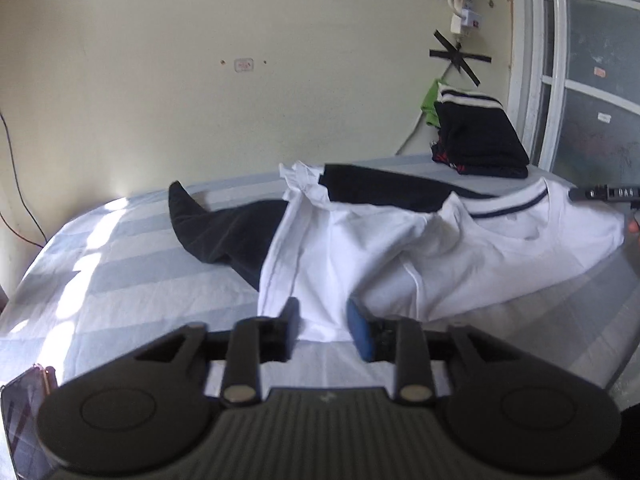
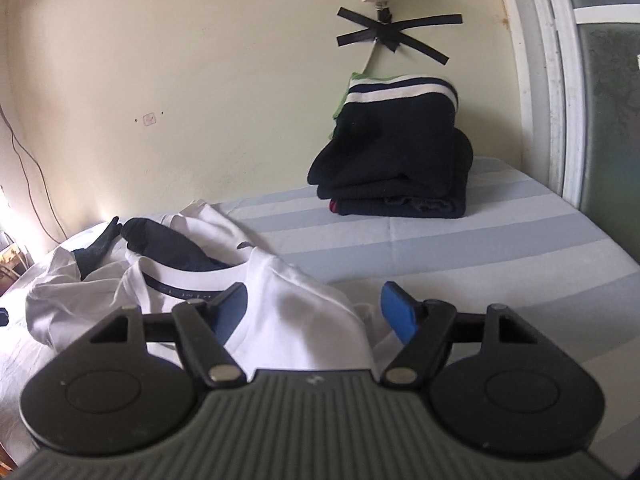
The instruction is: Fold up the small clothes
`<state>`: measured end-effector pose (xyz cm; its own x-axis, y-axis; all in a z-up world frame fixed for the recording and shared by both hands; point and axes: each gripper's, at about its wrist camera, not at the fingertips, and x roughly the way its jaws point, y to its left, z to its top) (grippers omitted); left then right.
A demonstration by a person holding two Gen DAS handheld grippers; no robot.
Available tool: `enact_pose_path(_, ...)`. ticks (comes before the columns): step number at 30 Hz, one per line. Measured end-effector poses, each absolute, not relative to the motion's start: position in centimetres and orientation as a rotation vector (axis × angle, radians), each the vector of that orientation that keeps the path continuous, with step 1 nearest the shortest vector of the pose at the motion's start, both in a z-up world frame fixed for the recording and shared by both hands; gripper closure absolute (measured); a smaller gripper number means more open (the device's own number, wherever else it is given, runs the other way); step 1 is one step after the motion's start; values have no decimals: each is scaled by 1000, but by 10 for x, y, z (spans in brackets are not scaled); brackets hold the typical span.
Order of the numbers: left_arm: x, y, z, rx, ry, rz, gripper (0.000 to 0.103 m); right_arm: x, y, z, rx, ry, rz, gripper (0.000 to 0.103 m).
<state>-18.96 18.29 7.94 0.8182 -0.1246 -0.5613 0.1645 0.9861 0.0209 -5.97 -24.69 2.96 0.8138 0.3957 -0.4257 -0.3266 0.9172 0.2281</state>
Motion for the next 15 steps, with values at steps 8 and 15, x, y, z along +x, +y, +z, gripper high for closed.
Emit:
enact_pose_path(8,-133,123,91,218,490,-315,11,-76,-248,38,68,469,376,25)
enact_pose_path(15,-102,80,32,440,643,-295,98,-81,-259,26,89,523,361,61)
